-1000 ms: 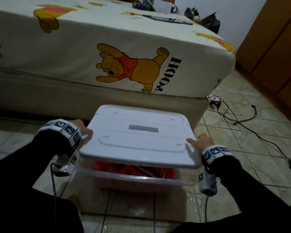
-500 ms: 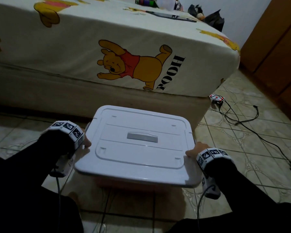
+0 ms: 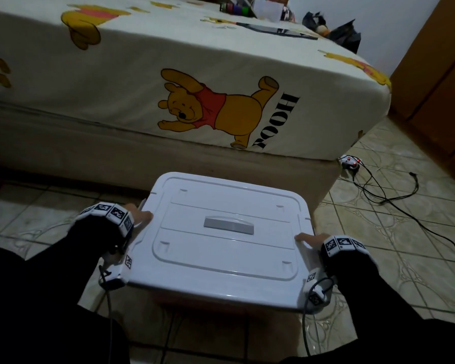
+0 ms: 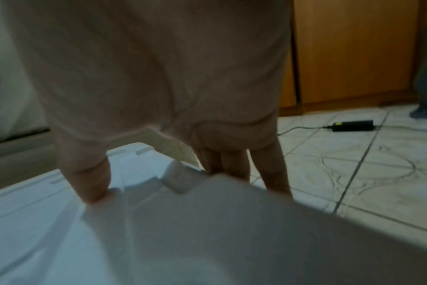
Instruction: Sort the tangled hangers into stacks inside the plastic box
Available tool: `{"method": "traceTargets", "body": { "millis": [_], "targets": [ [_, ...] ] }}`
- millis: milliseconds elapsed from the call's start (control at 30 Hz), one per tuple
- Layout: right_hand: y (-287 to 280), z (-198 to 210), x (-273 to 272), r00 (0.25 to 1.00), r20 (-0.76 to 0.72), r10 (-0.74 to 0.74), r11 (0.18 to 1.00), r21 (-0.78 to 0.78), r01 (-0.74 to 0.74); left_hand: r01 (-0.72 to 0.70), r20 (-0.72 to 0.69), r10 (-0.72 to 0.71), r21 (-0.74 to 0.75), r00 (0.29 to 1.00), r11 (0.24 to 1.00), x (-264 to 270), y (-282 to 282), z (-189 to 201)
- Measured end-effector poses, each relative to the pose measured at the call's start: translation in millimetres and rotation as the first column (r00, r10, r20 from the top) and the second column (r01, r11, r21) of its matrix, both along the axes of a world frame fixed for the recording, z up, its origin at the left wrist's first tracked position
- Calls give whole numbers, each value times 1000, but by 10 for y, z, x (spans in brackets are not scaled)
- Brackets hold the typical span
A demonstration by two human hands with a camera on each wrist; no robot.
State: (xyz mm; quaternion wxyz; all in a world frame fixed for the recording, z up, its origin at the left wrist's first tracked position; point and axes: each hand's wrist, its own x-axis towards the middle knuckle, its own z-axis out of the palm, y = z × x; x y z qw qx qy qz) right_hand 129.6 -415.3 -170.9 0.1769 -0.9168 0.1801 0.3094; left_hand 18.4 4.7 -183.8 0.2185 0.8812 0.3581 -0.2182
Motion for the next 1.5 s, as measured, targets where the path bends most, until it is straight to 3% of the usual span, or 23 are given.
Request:
{"method": "traceTargets", "body": {
  "millis": [167,300,433,600,700,800,933,1233,1367,1433,1500],
  "targets": [
    [-46,-67,97,993,122,-1,1000,-9,2,19,-26,-18,46,1000,999,46,47,56],
    [0,-8,79,994,105,35,999,-32,-32,56,-33,-53,72,998,996,31,40,43],
    [-7,55,34,978,191,86,993,-98,-68,121,21,-127,195,992,973,52,-42,43],
    [82,77,-63,932,301,203,962,-238,-133,158,42,-178,305,983,939,67,-165,35],
    [254,98,-65,850,377,368,924,-252,-289,205,6,-220,346,975,916,94,-270,50],
    [560,33,-132,810,331,484,875,-171,-453,325,68,-356,278,932,904,177,-382,32],
    [721,-141,-222,829,202,521,850,-212,-482,477,38,-509,294,860,828,229,-602,-68],
    [688,-107,-172,818,237,524,850,-210,-484,437,15,-453,235,891,868,224,-699,-91],
    [702,37,-197,819,299,490,871,-162,-463,374,130,-400,185,907,909,237,-739,157],
    [706,204,-214,791,426,438,891,-92,-444,265,329,-292,125,898,956,282,-750,414],
    [670,523,-215,711,634,305,905,40,-423,173,588,-188,83,787,981,332,-765,840]
  ]
}}
